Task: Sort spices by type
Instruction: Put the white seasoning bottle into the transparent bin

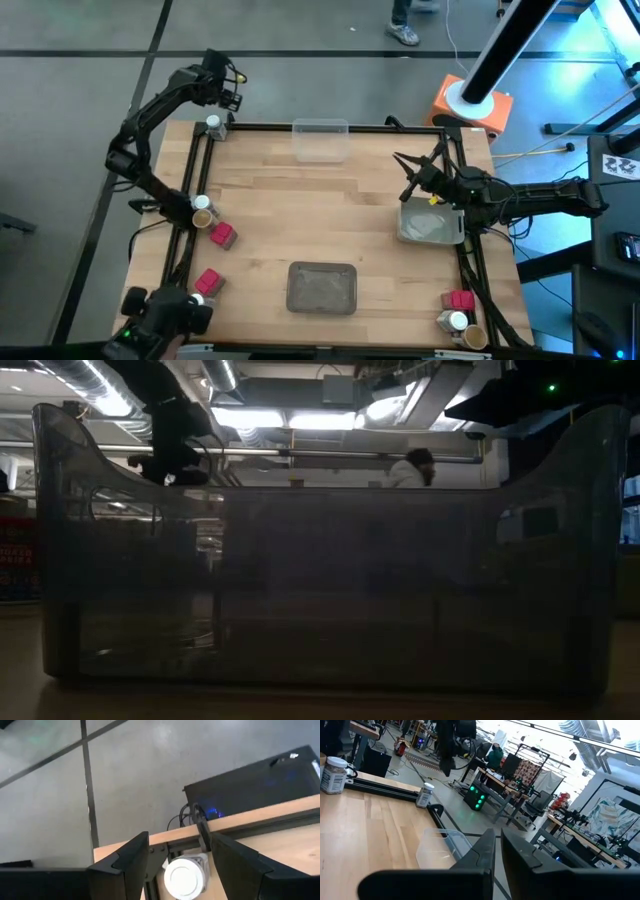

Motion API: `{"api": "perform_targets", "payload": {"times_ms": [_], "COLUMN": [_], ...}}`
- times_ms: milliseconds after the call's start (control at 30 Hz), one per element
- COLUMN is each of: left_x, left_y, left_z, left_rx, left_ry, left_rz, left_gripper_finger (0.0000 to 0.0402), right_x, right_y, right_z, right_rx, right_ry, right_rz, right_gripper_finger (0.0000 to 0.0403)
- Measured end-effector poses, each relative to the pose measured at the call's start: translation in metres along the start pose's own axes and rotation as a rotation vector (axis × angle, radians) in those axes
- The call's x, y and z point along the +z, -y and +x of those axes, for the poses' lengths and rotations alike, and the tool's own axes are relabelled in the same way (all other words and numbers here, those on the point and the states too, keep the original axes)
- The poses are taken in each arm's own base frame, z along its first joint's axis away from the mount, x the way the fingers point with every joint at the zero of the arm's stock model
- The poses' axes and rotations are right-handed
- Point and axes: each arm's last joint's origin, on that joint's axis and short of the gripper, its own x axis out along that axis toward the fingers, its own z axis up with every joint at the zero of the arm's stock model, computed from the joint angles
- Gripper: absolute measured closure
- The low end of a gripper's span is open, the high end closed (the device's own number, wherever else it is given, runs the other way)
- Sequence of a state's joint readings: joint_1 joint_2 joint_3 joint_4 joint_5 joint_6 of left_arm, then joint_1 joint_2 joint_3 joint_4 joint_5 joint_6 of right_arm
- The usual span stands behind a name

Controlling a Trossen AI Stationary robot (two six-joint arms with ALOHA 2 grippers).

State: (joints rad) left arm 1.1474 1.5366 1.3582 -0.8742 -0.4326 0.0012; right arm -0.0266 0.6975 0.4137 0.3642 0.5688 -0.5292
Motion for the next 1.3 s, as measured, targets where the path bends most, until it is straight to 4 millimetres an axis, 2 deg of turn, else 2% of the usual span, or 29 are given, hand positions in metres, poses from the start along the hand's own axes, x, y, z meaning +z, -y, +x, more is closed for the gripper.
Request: {"api": "perform_targets", "payload": {"times_ms": [300,600,900,1067,1167,1300], "left_x": [0.000,-0.008,-0.011,-0.016,-0.018,-0.020], "left_y": [0.012,0.023,0.029,0.037,0.044,0.052], "left_z": [0.009,0.004,0.001,-0.001,0.002,0.015], "left_rx": [0.002,-0.021,-0.030,0.005,0.065,0.108], "left_ry": [-0.041,-0.096,-0.115,-0.164,-0.190,-0.244], "left_rz": [0.108,0.242,0.266,0.326,0.362,0.405], "left_gripper_finger": [0.0203,0.0202,0.0150,0.0145,0.0150,0.0157], "right_x": [0.000,0.000,0.000,0.000,0.000,0.000], "right_y": [0.000,0.000,0.000,0.000,0.000,-0.001], "right_z": [0.000,0.000,0.000,0.000,0.000,0.000], "right_rx": [0.001,0.001,0.002,0.003,0.010,0.023], "right_ry": [-0.002,-0.002,0.001,0.003,0.007,0.014], "right_rz": [-0.001,-0.001,-0.001,0.000,0.000,0.000], "right_gripper_finger": [0.0370,0.0370,0.0370,0.0370,0.0370,0.0370]}}
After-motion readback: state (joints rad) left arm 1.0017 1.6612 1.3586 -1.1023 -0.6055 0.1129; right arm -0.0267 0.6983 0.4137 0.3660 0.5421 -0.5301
